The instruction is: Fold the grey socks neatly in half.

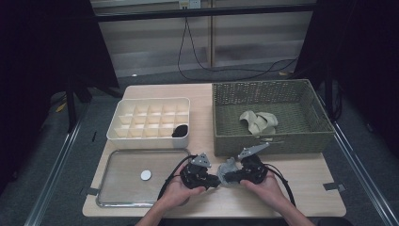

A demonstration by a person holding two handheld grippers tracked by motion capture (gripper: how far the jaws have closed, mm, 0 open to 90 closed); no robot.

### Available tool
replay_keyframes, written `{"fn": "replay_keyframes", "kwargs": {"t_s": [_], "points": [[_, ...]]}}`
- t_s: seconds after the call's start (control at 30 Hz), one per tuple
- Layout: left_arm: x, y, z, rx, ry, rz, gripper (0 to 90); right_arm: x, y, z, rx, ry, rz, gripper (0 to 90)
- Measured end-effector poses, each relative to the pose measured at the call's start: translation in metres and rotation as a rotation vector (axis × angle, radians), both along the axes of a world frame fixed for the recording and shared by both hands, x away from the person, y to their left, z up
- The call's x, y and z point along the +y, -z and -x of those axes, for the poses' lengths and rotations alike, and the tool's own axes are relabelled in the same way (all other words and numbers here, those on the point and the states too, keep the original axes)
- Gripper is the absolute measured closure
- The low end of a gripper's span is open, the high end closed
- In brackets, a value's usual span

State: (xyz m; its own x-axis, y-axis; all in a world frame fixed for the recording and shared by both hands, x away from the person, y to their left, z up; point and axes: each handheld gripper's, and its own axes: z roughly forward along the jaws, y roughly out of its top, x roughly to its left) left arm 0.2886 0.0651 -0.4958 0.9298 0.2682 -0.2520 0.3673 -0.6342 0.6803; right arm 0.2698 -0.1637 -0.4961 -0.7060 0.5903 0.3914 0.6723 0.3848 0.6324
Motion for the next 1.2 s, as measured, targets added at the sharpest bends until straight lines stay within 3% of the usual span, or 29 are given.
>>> {"fn": "replay_keyframes", "kwargs": {"t_s": [0.03,0.13,0.27,0.33,0.43,0.73,0.97,1.03,1.2], "points": [[0.001,-0.001,0.000,-0.002,-0.008,-0.007,73.7,0.000,0.002,0.000,0.000,-0.004,-0.009,88.7],[0.004,-0.002,-0.001,0.003,-0.024,0.019,71.9,0.004,0.000,0.002,-0.054,-0.004,0.042,88.7],[0.011,-0.005,-0.002,0.000,-0.042,0.026,69.6,0.000,0.001,-0.001,-0.038,-0.013,0.011,86.5],[0.015,-0.007,-0.003,0.003,-0.045,0.024,69.1,-0.001,0.000,0.000,-0.038,-0.009,-0.001,81.0],[0.018,-0.007,-0.005,0.015,-0.065,0.048,68.4,-0.002,-0.005,0.004,-0.052,-0.004,-0.014,72.0],[0.016,-0.012,0.001,0.010,-0.075,0.076,70.4,-0.018,-0.020,0.010,-0.079,0.041,-0.056,62.3],[0.006,-0.022,-0.002,-0.002,-0.070,0.114,76.6,-0.043,-0.026,0.009,-0.083,0.106,-0.047,73.4],[-0.001,-0.025,-0.005,-0.006,-0.065,0.122,77.5,-0.048,-0.025,0.010,-0.082,0.138,-0.022,73.9],[-0.021,-0.029,-0.010,-0.011,-0.052,0.133,78.2,-0.057,-0.022,0.012,-0.070,0.152,-0.017,76.6]]}}
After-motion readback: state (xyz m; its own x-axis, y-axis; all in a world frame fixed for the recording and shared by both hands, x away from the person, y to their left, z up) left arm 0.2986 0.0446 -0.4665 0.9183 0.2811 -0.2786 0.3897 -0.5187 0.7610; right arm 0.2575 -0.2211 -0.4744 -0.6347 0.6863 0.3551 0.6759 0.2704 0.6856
